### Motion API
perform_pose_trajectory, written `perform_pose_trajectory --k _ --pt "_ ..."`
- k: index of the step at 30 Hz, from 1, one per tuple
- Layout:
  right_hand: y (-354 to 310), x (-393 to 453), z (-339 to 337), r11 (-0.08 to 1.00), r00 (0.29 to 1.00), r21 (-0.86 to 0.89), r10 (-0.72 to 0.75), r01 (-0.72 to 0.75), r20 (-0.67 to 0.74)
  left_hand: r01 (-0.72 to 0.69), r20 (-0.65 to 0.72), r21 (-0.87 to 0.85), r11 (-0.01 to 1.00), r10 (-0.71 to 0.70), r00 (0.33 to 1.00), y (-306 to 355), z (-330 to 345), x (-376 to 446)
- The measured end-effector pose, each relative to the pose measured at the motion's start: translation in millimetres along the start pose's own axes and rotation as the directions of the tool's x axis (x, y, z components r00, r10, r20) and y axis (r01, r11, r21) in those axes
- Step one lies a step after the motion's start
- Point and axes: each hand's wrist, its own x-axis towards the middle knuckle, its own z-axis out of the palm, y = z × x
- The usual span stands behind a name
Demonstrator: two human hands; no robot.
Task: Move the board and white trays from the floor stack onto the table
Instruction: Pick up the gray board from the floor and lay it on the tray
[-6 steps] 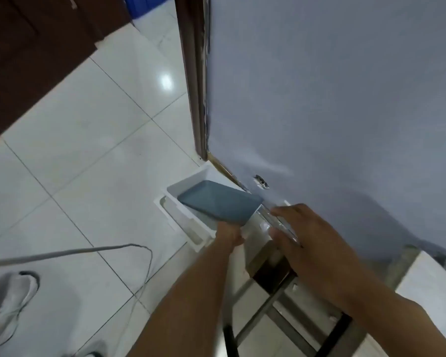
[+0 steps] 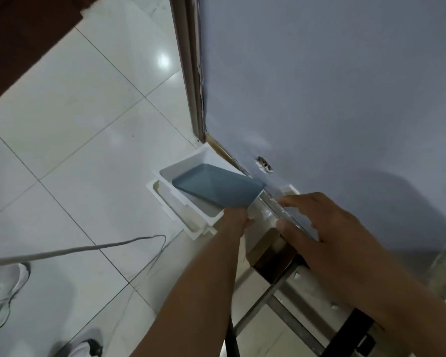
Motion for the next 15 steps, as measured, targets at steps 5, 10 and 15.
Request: perform_pose_trajectory --k 5,10,15 --pt "9.0 4.1 5.5 0.987 1.0 0.156 0.027 -0.026 -0.005 -0.065 -0.088 -0.225 0.972 0.046 0.995 0.2 6.0 5.8" --pt "7.2 2.5 3.6 0.938 0.994 0.33 0.107 -0.102 0.001 -0.13 -0.095 -0.272 0.954 0.108 0.99 16.0 -1.2 -26.1" --pt "3.2 -15.7 -7.0 0.904 0.978 0.383 0.21 -0.189 -0.013 -0.153 -0.127 -0.123 0.981 0.137 0.982 35.0 -20.4 -102.5"
